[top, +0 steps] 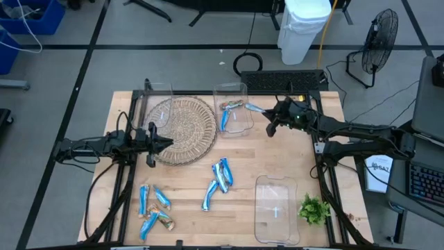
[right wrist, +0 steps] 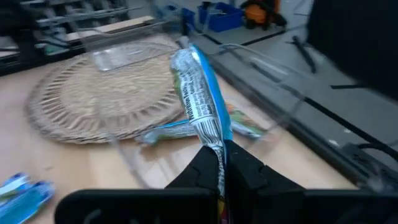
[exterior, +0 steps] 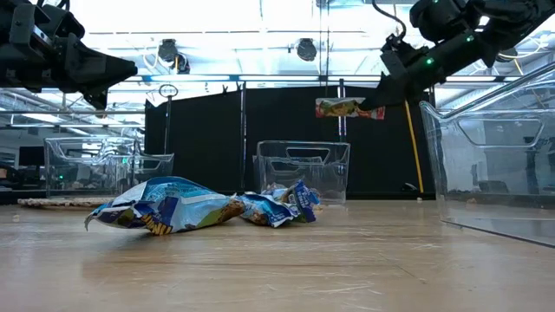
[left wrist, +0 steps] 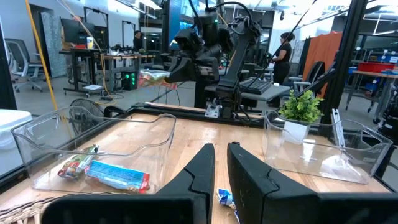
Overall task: Pick and place Granola Bars by type
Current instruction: Put the red granola bar into the top right transparent bin
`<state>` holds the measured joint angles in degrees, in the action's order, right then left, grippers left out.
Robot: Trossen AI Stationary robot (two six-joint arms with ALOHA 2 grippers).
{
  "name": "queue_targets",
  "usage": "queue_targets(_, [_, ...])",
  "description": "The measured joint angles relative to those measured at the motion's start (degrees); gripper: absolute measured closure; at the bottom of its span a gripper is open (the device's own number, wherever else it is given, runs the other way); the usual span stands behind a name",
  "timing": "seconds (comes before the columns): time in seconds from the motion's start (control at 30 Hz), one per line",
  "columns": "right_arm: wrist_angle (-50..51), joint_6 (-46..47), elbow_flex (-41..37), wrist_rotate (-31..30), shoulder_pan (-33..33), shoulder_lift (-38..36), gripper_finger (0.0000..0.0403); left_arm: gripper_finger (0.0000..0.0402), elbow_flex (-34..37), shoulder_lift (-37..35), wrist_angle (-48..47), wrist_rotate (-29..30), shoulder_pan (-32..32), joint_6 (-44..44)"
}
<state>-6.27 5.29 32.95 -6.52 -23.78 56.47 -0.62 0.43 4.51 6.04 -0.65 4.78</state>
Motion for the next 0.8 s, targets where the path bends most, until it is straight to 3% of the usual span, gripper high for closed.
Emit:
queue_targets(0.2, [-1.75, 1.00, 0.00, 7.89, 1.77, 0.00, 0.0397, 0.0353, -0.02, 0.00, 0.02, 0.00, -0.01, -0.02])
queue_targets(0.5, [-7.39, 1.09, 0.00, 25.53, 4.11, 0.00, 0.0397, 0.0353, 0.00, 0.00, 0.02, 0.00, 0.01, 0.00])
queue_targets(0.67, [-8.32, 1.06, 0.00, 31.83, 5.85, 0.00, 0.0397, 0.0353, 0.00, -0.01, 0.02, -0.01, -0.01, -0.01])
queue_targets(0.8, [-9.01, 0.89, 0.00, 33.41, 7.13, 0.00, 0.0397, 0.0353, 0.00, 0.00, 0.02, 0.00, 0.01, -0.02])
